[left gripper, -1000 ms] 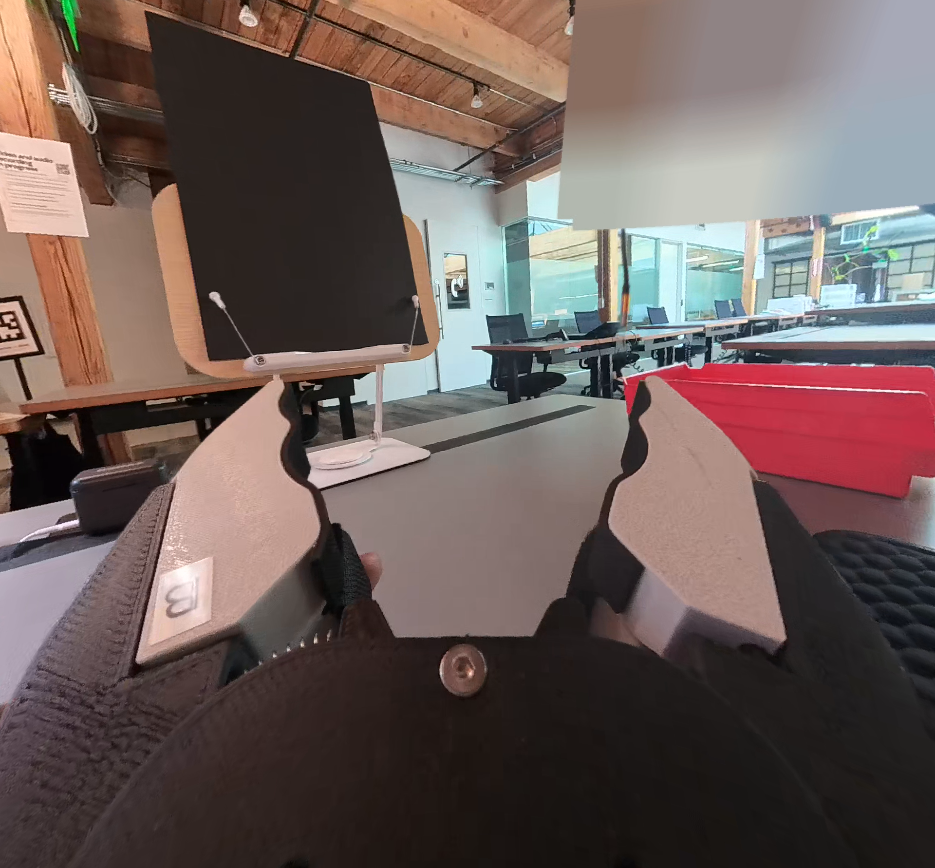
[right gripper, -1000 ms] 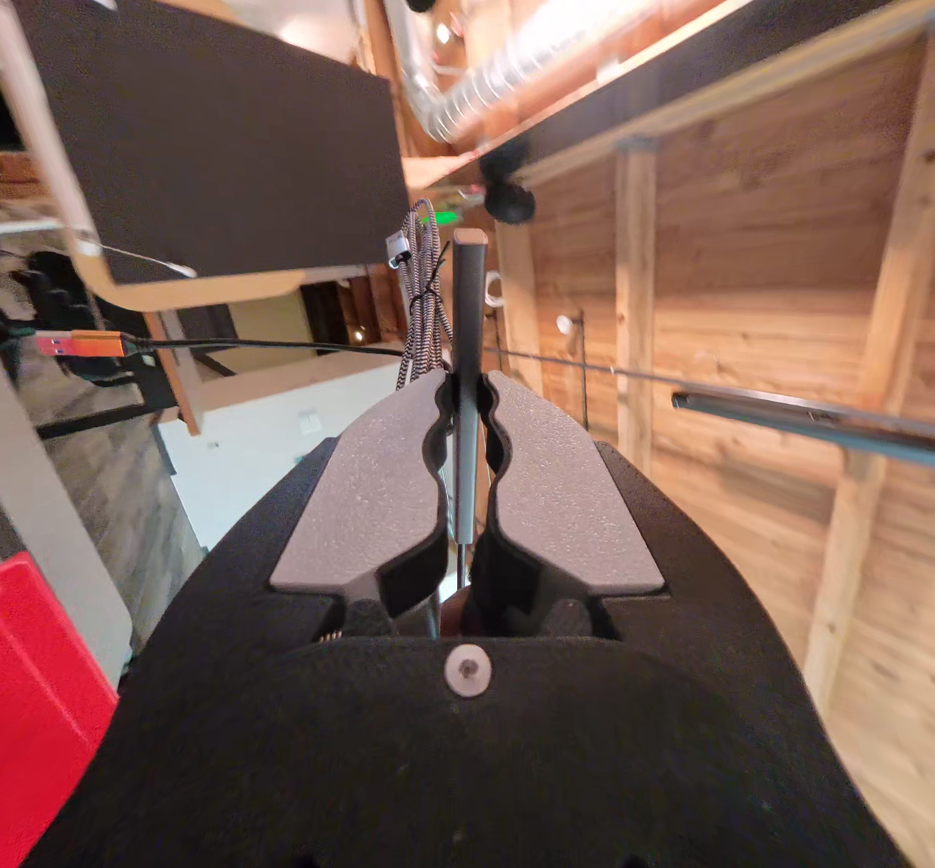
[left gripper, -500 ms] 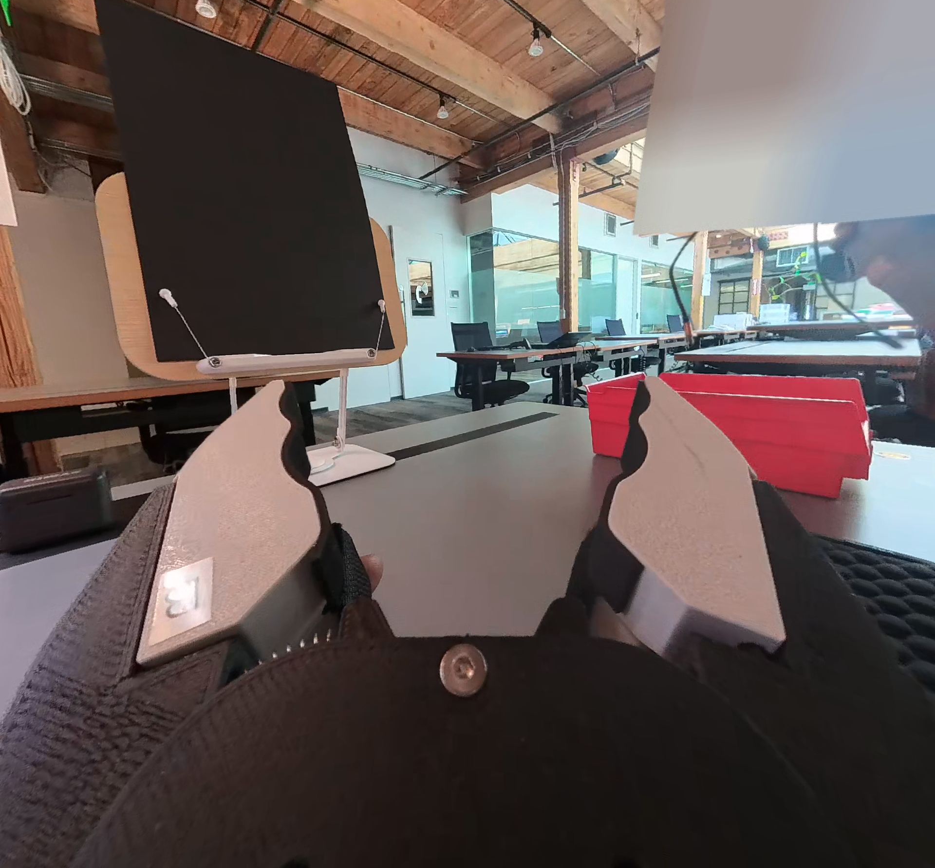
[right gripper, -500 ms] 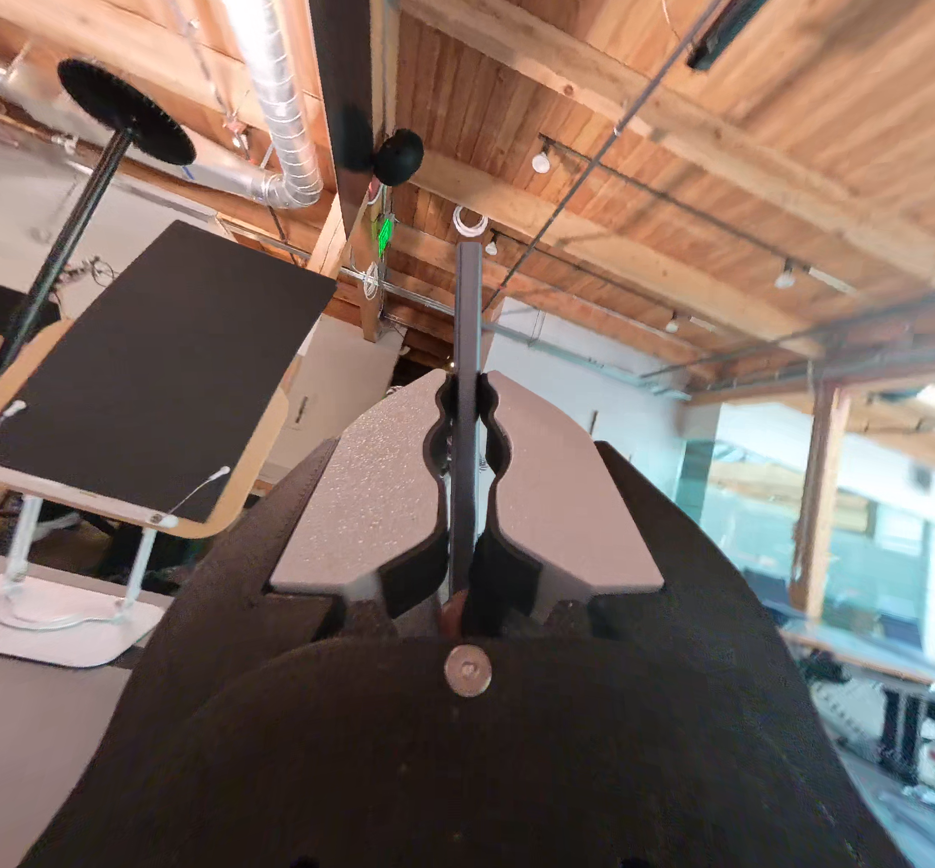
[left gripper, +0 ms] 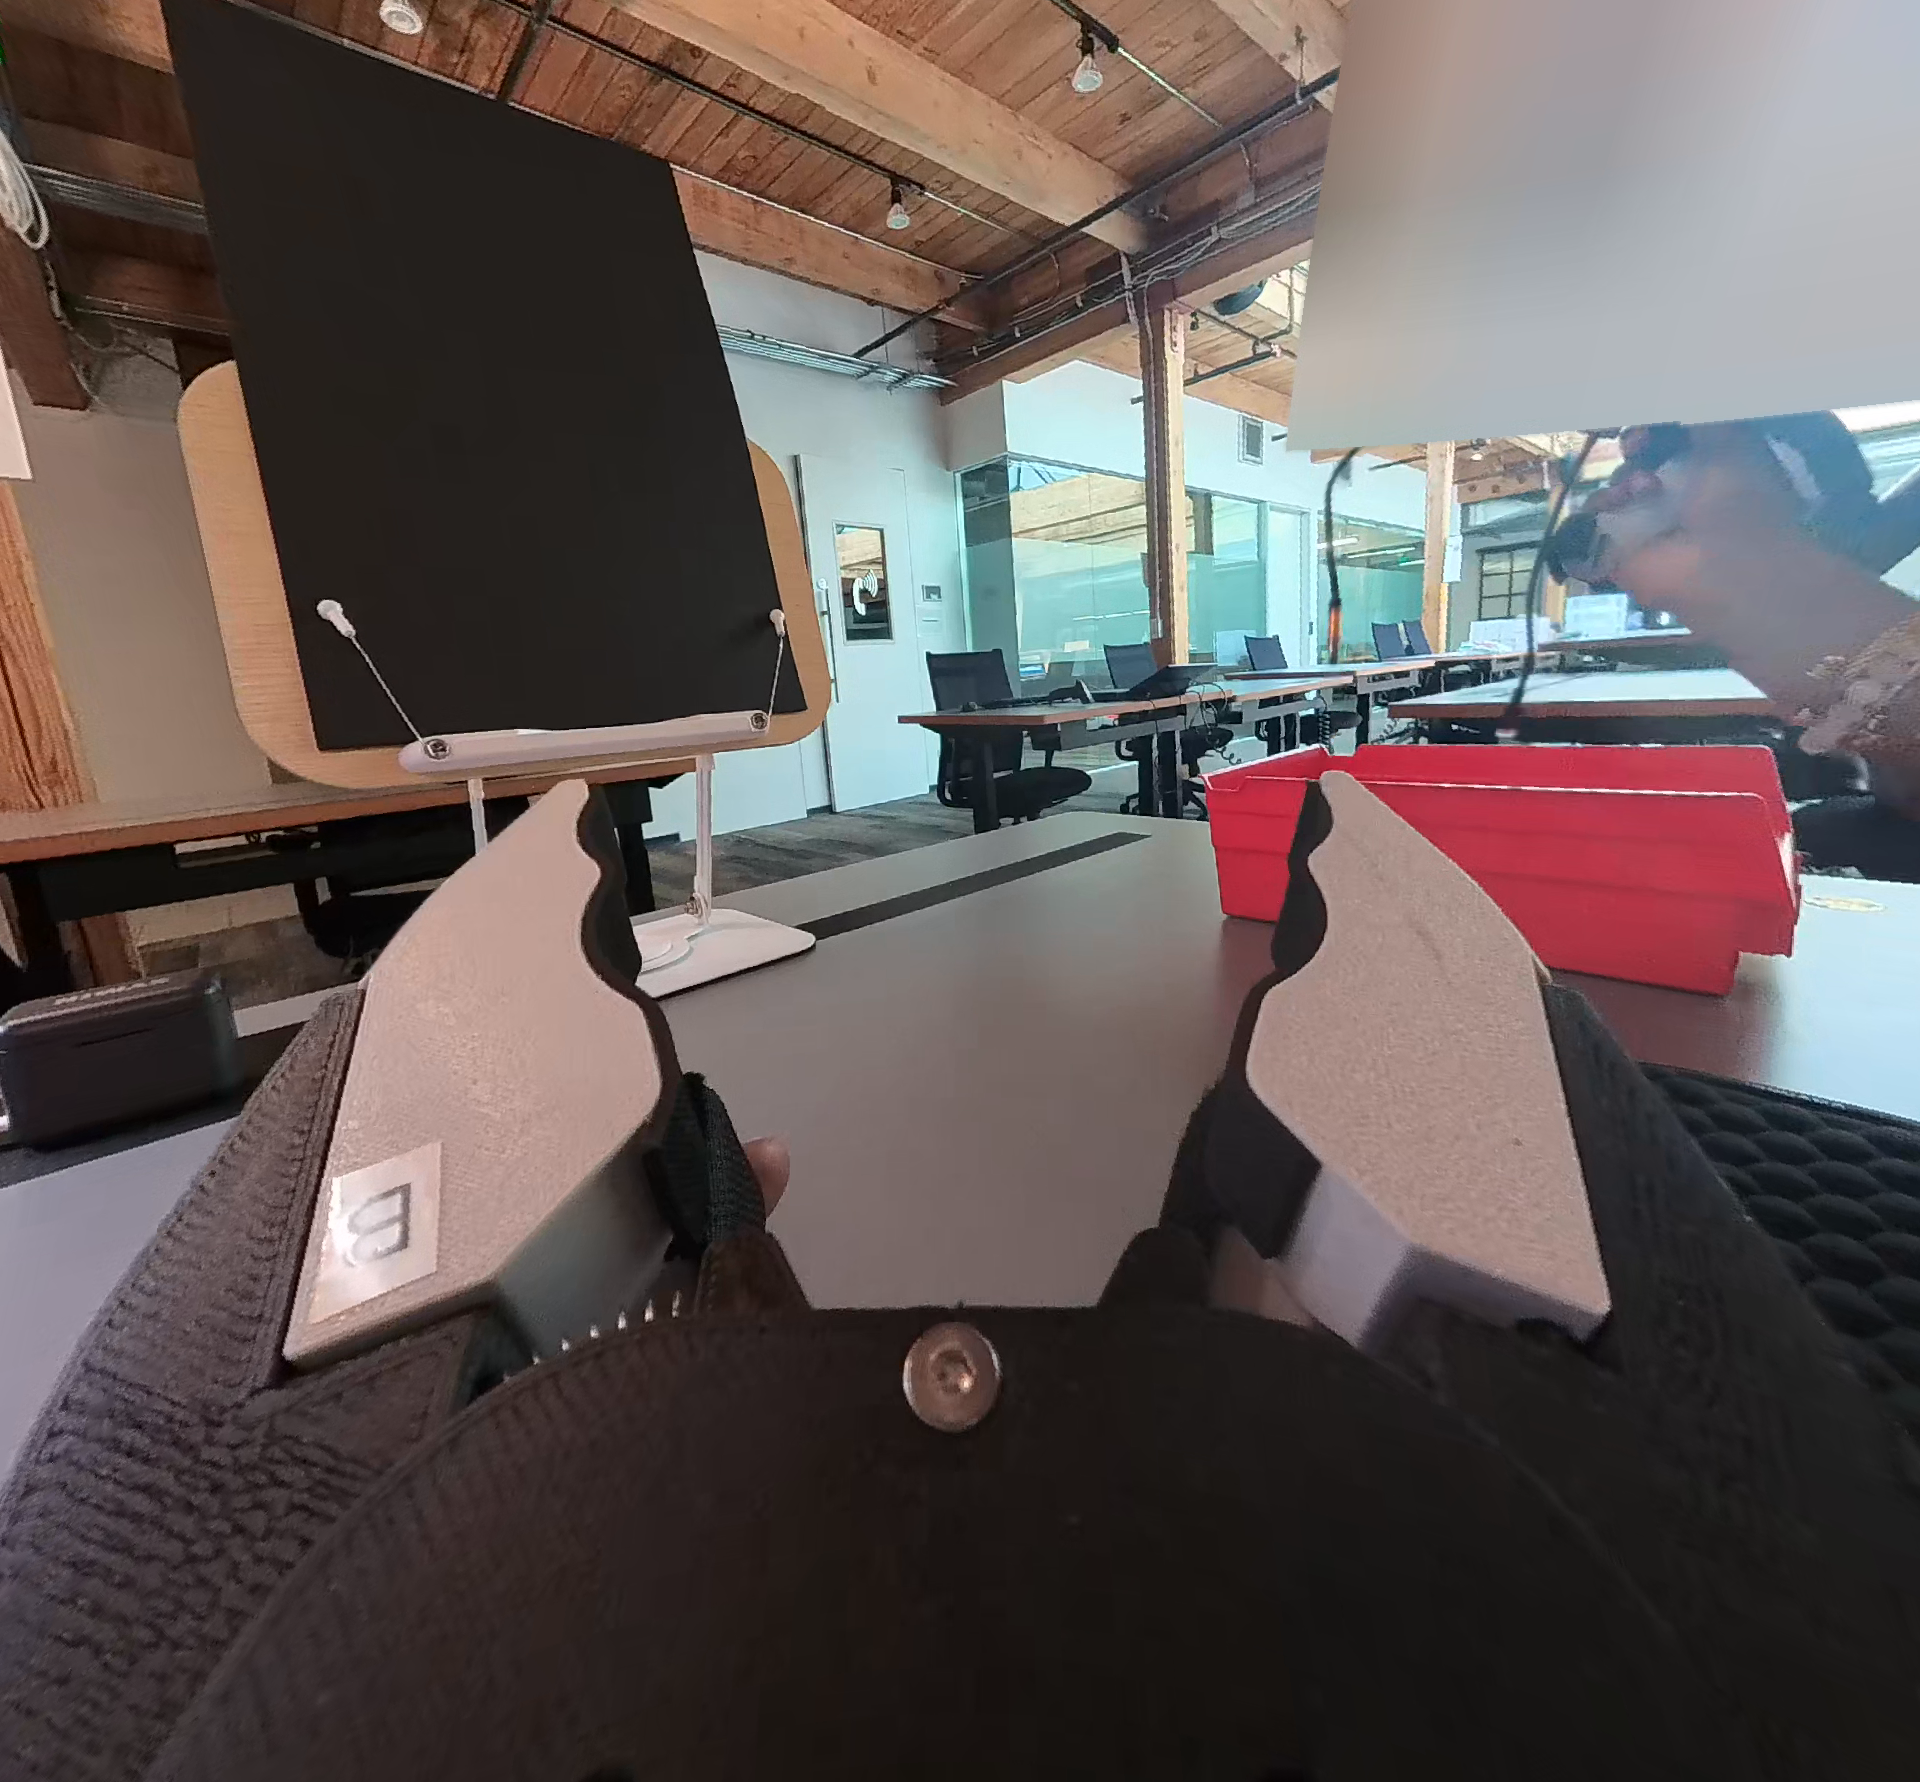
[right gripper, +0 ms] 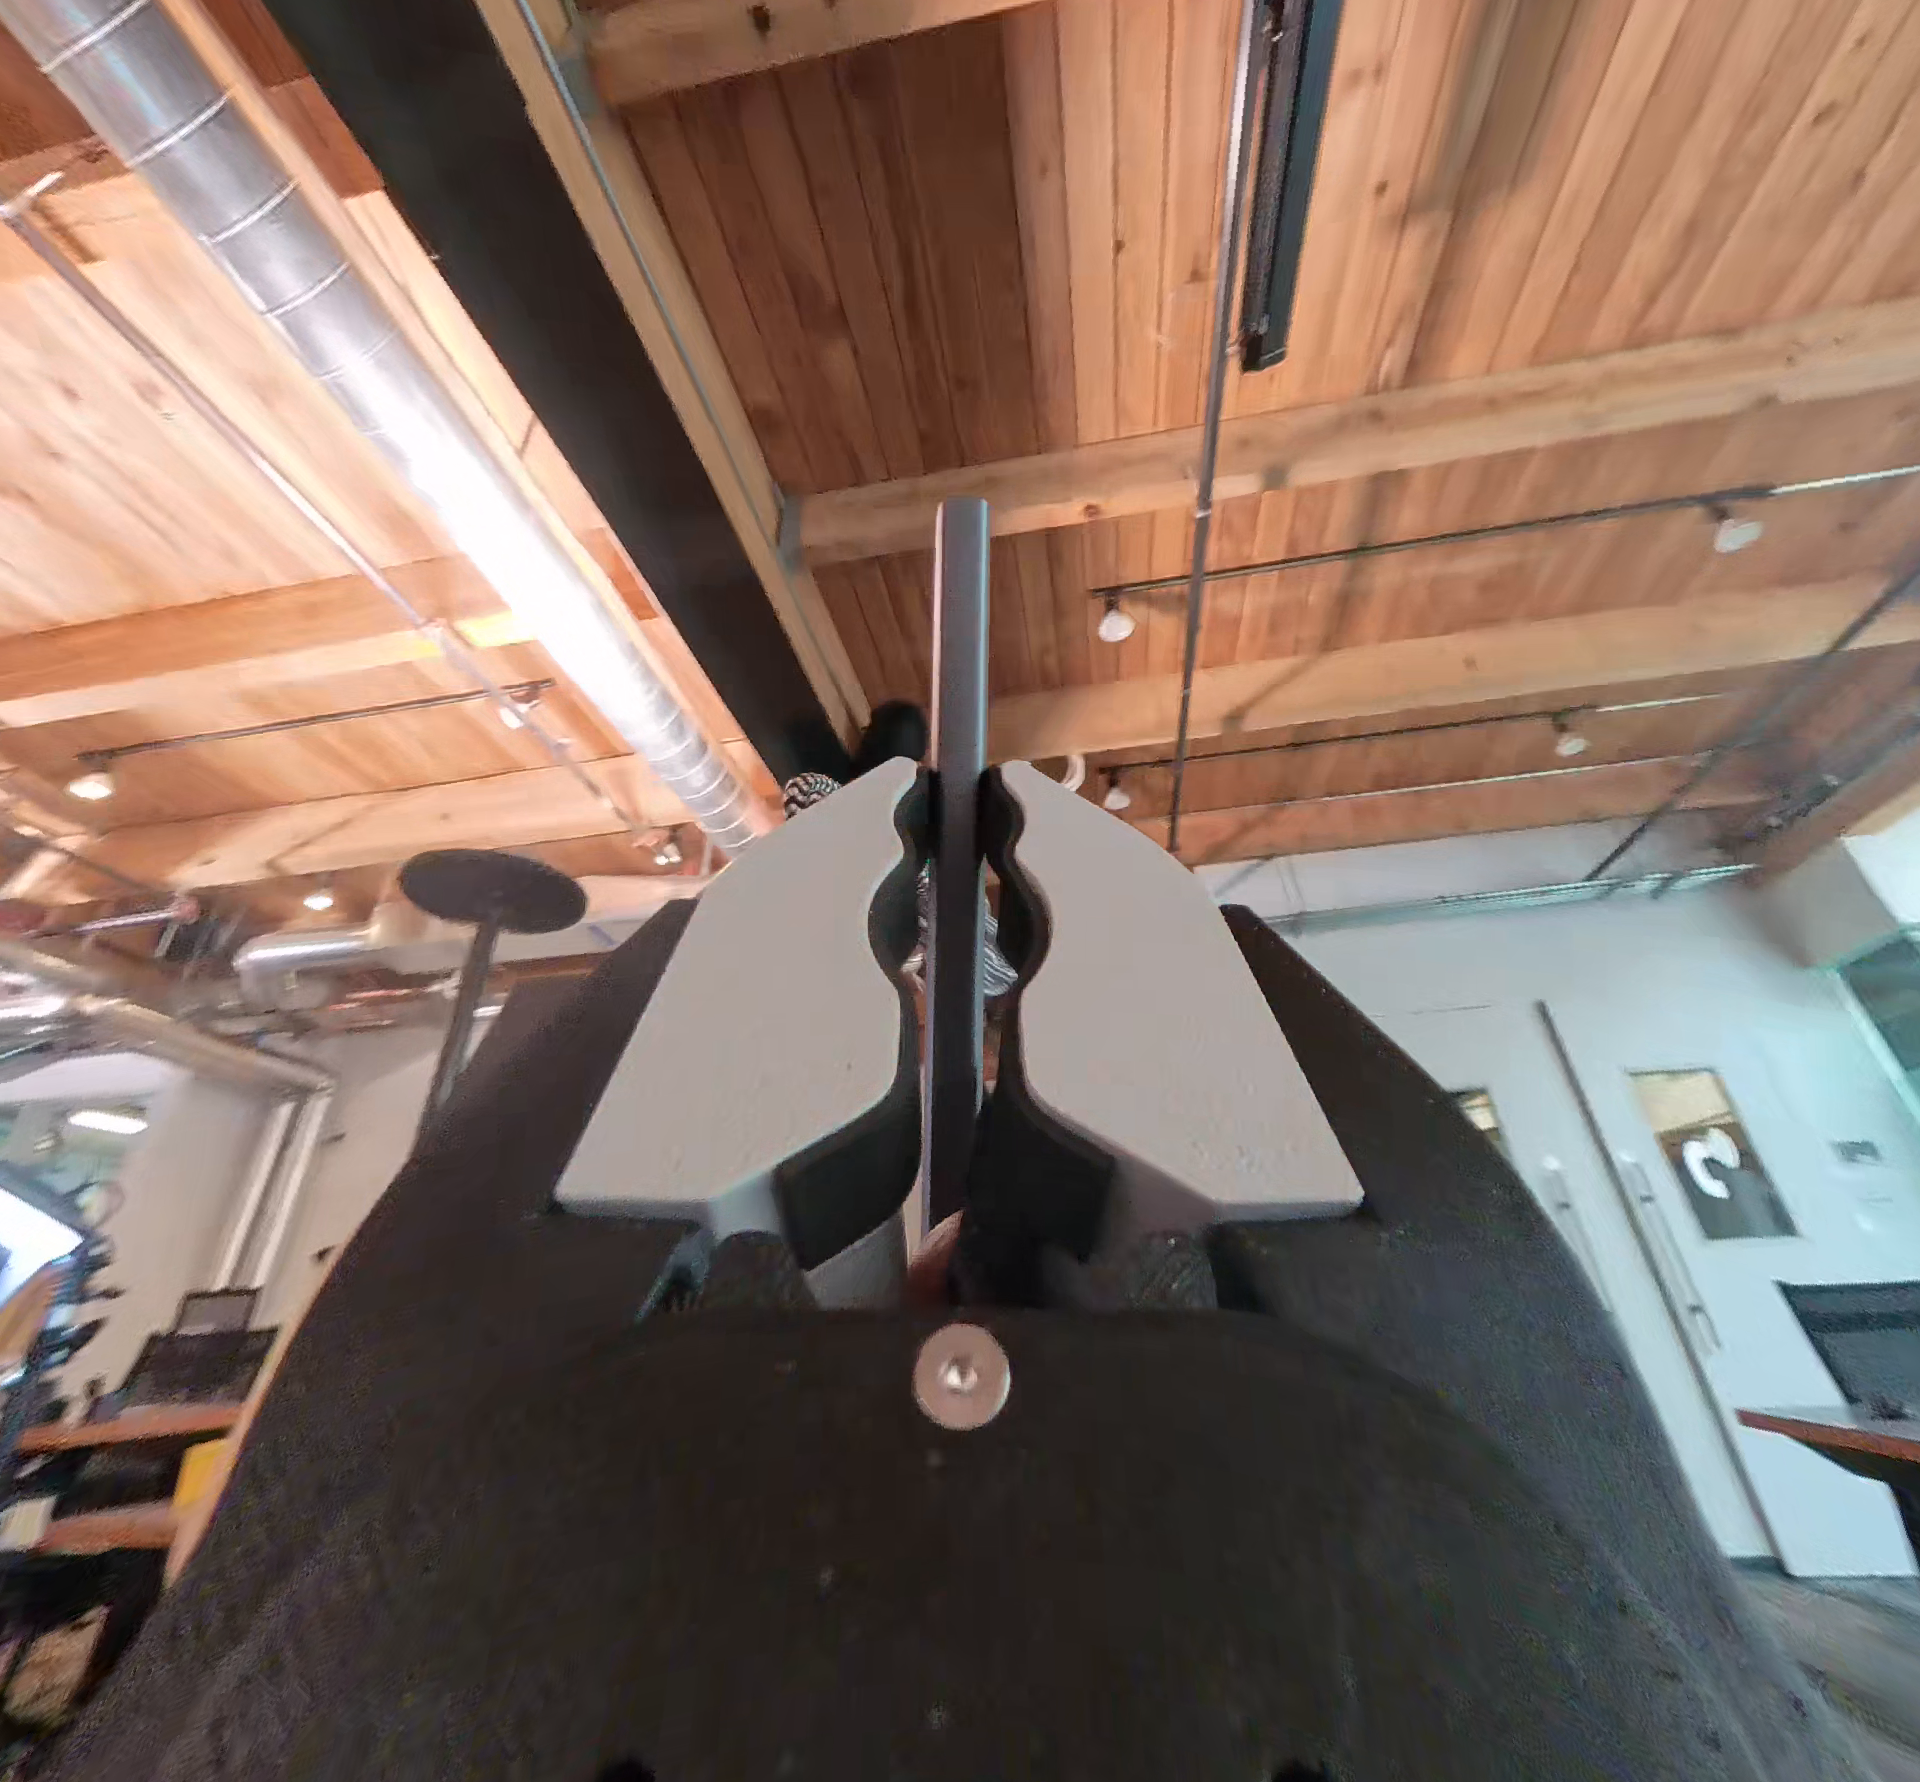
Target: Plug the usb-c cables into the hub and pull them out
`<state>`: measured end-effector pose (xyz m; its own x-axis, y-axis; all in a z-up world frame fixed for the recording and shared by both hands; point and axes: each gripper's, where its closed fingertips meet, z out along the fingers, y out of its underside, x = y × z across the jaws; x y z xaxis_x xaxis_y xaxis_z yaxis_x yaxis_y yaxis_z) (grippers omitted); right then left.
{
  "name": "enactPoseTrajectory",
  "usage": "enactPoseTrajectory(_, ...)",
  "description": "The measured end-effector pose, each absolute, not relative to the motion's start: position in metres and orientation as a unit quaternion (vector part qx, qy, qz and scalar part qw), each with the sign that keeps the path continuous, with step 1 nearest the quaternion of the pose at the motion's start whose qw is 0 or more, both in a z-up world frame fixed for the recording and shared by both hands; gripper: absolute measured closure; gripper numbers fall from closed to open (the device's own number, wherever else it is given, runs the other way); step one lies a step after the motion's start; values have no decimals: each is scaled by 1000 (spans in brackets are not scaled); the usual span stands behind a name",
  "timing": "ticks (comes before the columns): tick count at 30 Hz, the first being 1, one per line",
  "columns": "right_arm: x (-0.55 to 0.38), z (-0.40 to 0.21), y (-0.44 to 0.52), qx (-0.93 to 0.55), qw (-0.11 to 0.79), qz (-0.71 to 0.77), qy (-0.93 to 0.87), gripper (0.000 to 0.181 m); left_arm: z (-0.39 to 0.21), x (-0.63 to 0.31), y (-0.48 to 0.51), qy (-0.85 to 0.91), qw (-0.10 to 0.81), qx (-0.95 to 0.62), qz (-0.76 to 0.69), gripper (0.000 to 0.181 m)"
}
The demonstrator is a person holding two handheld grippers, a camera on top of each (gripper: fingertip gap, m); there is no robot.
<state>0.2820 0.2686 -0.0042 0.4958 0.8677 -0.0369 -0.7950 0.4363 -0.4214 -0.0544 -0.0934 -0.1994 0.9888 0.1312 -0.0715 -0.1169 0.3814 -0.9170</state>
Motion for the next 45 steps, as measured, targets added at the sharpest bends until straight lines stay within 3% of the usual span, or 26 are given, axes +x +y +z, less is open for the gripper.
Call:
enactPoseTrajectory(5,292,-42,297,-261,851,455,-39,173,-200,-56,-95,-8,831,-551,75,63)
enactPoseTrajectory(12,297,-113,296,-414,872,236,-112,172,-200,-55,-95,-9,832,-550,70,64)
enactPoseTrajectory(18,243,-176,301,-588,707,235,-316,171,-198,-53,-96,-7,836,-544,67,64)
enactPoseTrajectory(23,208,-238,303,-686,538,307,-380,172,-200,-52,-95,-1,832,-549,76,64)
enactPoseTrajectory(26,200,-247,299,-690,523,300,-400,172,-201,-51,-94,5,828,-555,80,64)
enactPoseTrajectory(28,196,-250,294,-690,510,295,-420,164,-202,-51,-93,7,828,-556,79,65)
enactPoseTrajectory(32,180,-262,270,-690,439,328,-473,131,-201,-51,-94,4,829,-554,75,65)
enactPoseTrajectory(39,186,-208,266,-652,521,338,-436,106,-201,-50,-94,4,831,-552,68,64)
enactPoseTrajectory(45,244,-273,223,-743,302,83,-592,104,-201,-49,-93,7,830,-553,68,64)
